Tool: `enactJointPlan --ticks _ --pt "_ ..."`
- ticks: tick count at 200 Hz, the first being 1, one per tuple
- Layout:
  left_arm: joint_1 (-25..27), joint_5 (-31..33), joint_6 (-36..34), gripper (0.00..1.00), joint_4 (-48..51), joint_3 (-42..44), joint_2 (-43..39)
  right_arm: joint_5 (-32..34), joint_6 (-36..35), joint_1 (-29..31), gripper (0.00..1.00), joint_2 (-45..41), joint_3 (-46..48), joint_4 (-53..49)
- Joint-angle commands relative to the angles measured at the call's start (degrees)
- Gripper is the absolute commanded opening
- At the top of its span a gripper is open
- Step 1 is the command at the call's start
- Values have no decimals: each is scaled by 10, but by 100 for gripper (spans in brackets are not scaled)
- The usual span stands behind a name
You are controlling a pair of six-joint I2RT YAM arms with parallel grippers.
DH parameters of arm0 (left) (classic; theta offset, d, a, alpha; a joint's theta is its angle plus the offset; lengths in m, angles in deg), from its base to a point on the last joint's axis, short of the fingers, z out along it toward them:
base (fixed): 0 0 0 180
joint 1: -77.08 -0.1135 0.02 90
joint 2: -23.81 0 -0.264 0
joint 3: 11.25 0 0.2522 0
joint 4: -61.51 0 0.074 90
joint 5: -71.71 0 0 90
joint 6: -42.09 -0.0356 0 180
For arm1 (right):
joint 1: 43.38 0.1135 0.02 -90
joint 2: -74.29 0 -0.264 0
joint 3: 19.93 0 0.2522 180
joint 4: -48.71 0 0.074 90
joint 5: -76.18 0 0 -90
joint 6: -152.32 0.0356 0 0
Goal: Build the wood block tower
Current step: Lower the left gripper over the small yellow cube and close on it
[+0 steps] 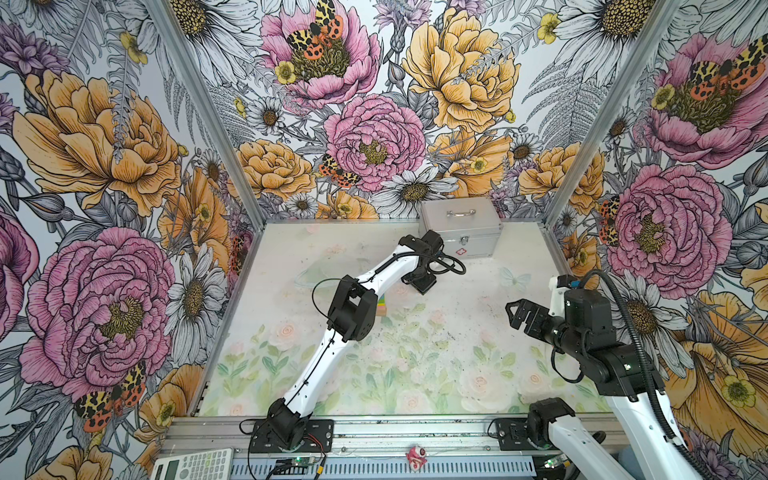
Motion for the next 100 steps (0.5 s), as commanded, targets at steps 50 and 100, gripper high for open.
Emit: enactJointPlan --ticks 50,100 --pt "4 -2 -8 48 0 -3 8 -3 -12 -4 100 7 -5 -2" --pt "4 12 -4 39 0 -4 -7 -8 -15 -4 100 14 -7 1"
